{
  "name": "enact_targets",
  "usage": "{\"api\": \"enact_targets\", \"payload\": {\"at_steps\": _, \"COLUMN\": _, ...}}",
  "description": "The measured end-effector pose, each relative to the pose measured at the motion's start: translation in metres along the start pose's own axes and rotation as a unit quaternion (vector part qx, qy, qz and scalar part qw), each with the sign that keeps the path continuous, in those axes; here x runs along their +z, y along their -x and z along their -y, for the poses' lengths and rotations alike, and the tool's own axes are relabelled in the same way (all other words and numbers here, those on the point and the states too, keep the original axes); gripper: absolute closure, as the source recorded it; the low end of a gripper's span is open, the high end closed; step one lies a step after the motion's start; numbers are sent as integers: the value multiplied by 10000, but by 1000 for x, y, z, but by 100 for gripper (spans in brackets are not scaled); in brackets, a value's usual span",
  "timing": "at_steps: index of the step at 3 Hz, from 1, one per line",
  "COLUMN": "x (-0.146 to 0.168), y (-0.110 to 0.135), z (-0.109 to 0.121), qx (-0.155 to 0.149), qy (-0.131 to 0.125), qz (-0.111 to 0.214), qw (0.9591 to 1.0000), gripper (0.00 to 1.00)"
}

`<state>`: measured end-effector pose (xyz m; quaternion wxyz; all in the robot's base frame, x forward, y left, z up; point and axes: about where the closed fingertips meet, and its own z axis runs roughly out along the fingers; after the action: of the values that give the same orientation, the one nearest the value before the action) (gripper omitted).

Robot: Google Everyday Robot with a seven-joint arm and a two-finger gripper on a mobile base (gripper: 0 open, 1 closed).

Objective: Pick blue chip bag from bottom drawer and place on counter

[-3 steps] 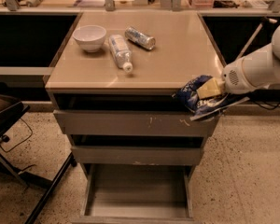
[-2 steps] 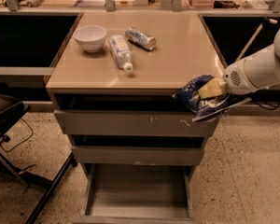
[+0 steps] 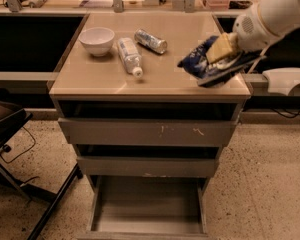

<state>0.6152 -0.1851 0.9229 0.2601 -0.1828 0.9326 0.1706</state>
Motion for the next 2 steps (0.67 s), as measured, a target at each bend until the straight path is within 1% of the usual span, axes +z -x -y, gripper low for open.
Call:
{"api": "enact_targets", "payload": {"at_steps": 1, "x": -17, "y": 28, "z": -5, "qx": 142, "qy": 203, "qz": -278, "qw": 9993, "gripper": 100}}
{"api": "enact_targets", "payload": {"at_steps": 2, "x": -4, "y": 56, "z": 2, "qx": 385, "qy": 544, "qz": -277, "qw": 9974, "gripper": 100}}
